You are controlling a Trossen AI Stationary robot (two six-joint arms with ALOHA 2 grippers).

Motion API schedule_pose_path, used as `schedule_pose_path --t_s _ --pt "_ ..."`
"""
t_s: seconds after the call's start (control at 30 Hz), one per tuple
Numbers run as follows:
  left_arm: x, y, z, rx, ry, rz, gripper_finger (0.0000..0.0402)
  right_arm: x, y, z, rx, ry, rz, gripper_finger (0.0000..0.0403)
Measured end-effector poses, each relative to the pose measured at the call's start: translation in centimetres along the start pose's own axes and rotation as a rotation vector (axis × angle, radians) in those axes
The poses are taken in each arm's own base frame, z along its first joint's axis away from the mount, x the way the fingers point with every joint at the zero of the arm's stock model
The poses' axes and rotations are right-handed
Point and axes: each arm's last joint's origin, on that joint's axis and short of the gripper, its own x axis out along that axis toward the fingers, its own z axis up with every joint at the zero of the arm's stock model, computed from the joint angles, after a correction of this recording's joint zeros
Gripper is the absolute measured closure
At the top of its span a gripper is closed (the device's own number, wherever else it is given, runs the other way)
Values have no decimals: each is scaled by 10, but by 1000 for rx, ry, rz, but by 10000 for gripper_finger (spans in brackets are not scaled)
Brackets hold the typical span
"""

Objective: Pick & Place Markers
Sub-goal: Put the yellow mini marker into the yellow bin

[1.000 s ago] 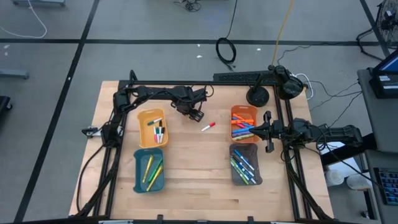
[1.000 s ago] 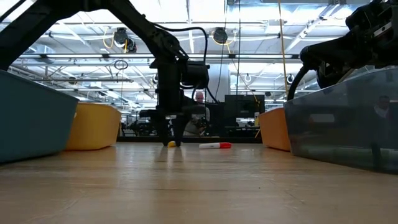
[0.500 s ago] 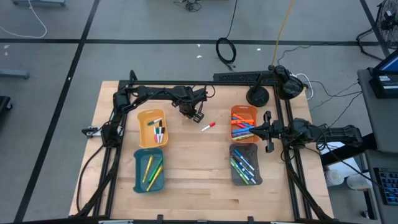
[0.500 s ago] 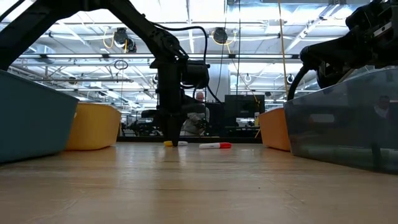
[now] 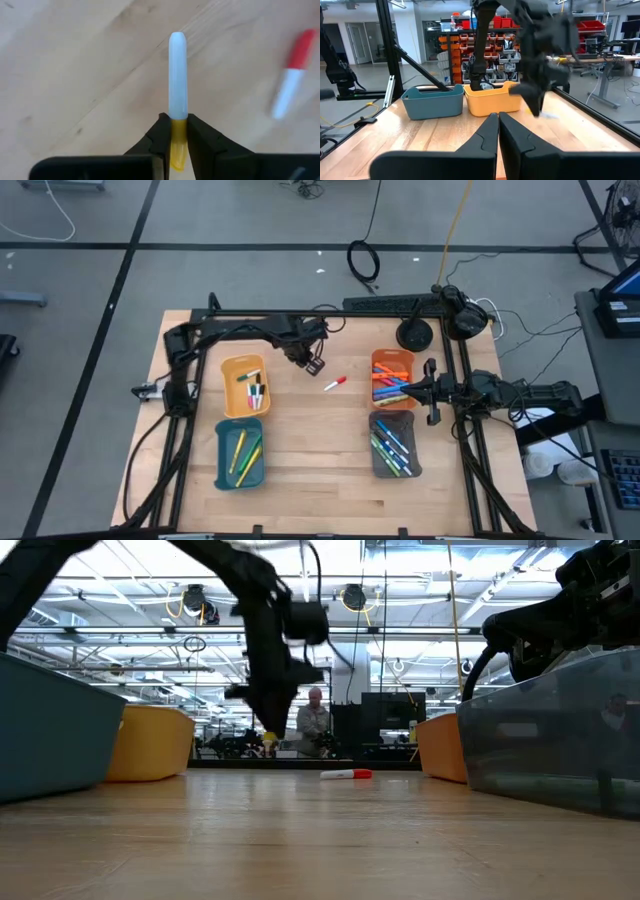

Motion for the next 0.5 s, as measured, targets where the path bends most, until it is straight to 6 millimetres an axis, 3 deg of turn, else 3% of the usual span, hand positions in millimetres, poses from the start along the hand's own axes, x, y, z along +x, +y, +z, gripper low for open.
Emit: schedule_pose_path --t_s 0.23,0.5 --pt "-73 -10 -38 -24 -63 61 352 0 0 0 0 0 0 399" --pt "-131 -15 -113 -192 -12 318 351 0 0 0 0 0 0 399"
